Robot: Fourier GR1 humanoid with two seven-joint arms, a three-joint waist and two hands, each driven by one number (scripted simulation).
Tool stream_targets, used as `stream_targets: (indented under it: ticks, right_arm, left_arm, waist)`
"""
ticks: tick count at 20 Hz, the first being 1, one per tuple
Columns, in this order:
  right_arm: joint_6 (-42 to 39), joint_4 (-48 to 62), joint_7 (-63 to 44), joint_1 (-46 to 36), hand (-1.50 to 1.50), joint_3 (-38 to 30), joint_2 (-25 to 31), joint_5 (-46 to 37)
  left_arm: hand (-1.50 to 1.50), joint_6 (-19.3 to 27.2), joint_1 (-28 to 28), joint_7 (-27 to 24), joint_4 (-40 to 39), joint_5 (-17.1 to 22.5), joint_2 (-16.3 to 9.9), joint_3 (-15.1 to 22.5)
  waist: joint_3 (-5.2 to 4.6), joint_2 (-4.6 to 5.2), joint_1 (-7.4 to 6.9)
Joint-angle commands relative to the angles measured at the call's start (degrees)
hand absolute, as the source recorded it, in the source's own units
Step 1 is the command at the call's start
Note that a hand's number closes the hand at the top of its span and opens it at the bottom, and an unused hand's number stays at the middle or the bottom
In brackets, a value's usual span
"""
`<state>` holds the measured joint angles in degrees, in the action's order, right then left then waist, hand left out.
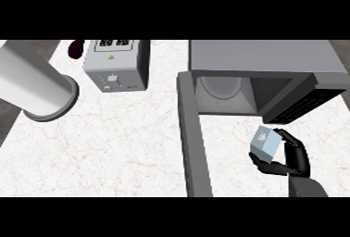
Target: Pick up the milk, place it into the microwave and close the microwave
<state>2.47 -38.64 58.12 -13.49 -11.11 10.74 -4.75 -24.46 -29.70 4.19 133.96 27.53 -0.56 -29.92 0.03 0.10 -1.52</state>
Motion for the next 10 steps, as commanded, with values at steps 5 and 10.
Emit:
stream_targets:
  ticks: [5, 10]
  right_arm:
    - [-10.4, 7.9, 1.9, -9.3, 1.5, 1.3, 0.9, 0.6]
    - [-13.4, -2.3, -3.1, -6.5, 1.5, 6.0, -4.0, 1.1]
  left_arm:
    - [-1.5, 0.6, -2.1, 0.5, 5.5, 3.9, 0.5, -0.1]
    - [-1.5, 0.3, 1.7, 1.2, 0.5, 4.9, -2.1, -2.7]
  waist:
    - [0.07, -0.02, -0.01]
    - [-0.07, -0.36, 1.59]
